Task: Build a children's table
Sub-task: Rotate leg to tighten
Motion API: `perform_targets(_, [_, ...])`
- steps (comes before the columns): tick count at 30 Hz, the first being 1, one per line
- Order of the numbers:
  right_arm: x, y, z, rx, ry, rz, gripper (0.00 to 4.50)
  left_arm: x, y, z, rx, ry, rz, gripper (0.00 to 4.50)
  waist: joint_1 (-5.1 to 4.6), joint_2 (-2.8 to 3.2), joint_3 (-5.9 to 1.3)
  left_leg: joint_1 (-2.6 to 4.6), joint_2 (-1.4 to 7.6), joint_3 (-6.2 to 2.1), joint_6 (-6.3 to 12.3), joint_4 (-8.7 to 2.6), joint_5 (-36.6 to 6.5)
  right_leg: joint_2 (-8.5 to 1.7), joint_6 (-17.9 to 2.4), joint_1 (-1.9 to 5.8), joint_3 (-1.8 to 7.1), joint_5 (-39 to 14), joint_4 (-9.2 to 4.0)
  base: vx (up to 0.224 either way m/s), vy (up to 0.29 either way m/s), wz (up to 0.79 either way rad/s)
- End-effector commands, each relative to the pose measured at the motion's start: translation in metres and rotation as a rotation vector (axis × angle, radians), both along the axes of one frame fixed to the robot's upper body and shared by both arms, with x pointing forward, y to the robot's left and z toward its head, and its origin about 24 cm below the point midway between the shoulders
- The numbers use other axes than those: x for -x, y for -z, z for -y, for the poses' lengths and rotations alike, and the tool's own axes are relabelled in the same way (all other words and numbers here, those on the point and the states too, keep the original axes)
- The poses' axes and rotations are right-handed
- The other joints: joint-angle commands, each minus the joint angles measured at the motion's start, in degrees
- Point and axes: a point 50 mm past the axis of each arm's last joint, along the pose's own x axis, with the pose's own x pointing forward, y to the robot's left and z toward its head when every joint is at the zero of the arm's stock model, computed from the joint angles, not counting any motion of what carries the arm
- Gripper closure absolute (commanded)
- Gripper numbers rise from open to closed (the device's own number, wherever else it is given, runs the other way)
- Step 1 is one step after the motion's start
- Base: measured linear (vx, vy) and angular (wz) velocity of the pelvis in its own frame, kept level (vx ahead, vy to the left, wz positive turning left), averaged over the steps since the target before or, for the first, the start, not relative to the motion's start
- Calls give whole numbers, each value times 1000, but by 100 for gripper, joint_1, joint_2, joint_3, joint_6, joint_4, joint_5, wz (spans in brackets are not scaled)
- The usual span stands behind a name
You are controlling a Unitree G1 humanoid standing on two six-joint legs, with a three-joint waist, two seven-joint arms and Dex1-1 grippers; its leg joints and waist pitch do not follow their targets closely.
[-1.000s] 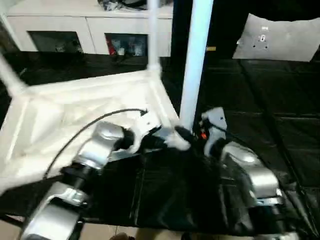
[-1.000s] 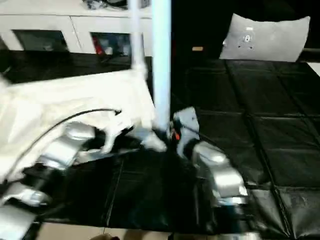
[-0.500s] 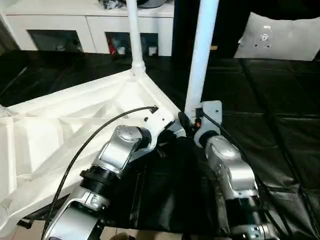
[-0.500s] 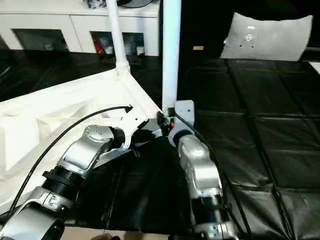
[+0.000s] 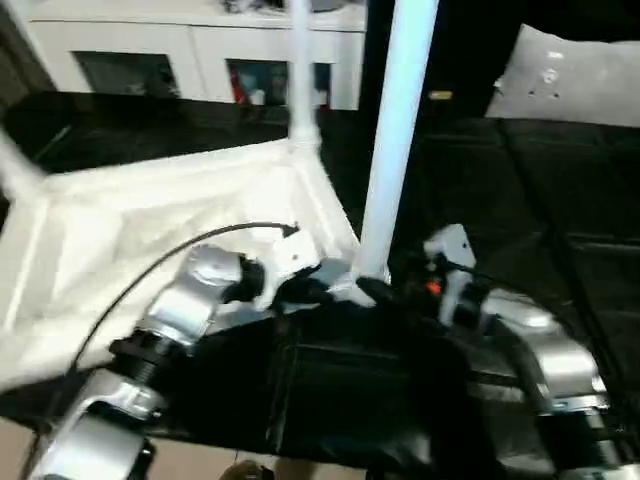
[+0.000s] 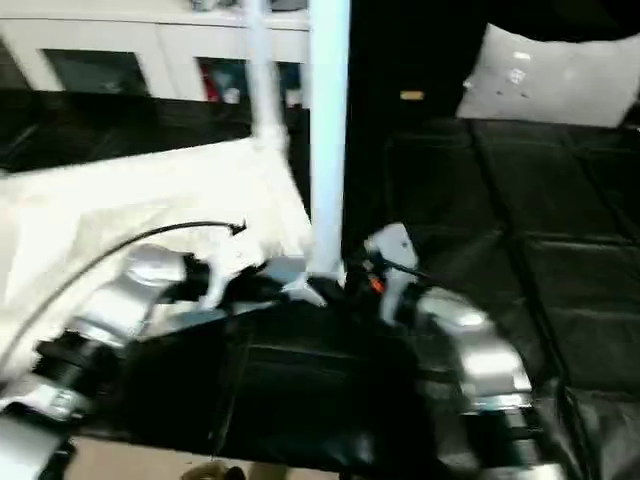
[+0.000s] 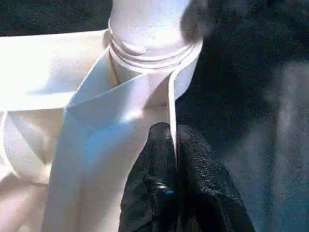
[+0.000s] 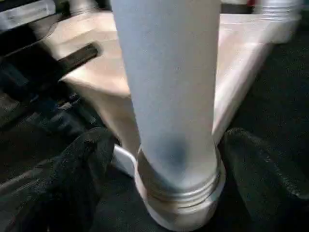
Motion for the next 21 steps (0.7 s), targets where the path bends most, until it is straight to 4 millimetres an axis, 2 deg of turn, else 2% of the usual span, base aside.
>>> perform_targets(1, [5,-7,1,7,-136,7,54,4,-8,4,3,145,-12,450,16,-16,-424,56,198,-30,428,-361,-736,-410,-1430,371,246,-679,-350,0,0,0])
perform_targets(5, [8,-11,3,46,-295,-6,54,11,-9,1,-25,283,-69,450,80,-27,-425,43,207,-15,475,-346,-674,-424,-1466,360,241,-659,-332,0,0,0])
perform_targets(9, [11,-13,1,55,-416,-25,54,18,-7,1,-38,378,-110,450,195,-44,-435,57,223,-6,447,-330,-672,-436,-1441,334,245,-882,-326,0,0,0])
perform_targets(10, [13,-13,-1,58,-476,-41,54,21,-6,2,-46,426,-131,450,207,-66,-433,56,222,-1,448,-330,-675,-433,-1426,332,248,-911,-330,0,0,0])
perform_targets(12, [14,-13,-2,52,-503,-59,54,22,-6,2,-54,450,-138,450,251,-57,-428,67,229,-6,416,-333,-761,-438,-1382,313,248,-1092,-339,0,0,0])
perform_targets(13, [14,-14,-3,44,-523,-74,54,24,-6,2,-60,468,-143,450,255,-59,-426,64,226,-6,407,-333,-789,-437,-1372,314,249,-1147,-342,0,0,0])
perform_targets(14, [15,-15,-4,35,-547,-91,69,25,-7,3,-63,488,-151,450,268,-84,-420,60,229,-11,383,-340,-825,-441,-1340,317,249,-1255,-340,0,0,0])
perform_targets(17, [15,-16,-6,25,-586,-118,80,26,-8,4,-72,521,-157,450,283,-74,-418,80,233,-11,318,-344,-922,-446,-1259,292,253,-1509,-373,0,0,0])
perform_targets(18, [16,-15,-6,25,-599,-129,98,26,-8,4,-77,529,-153,450,284,-92,-428,70,230,-16,307,-347,-885,-448,-1249,305,251,-1480,-363,0,0,0])
perform_targets(21, [16,-14,-7,27,-618,-152,121,26,-9,4,-86,539,-151,450,286,-92,-442,59,227,-17,308,-340,-813,-441,-1255,305,247,-1339,-342,0,0,0])
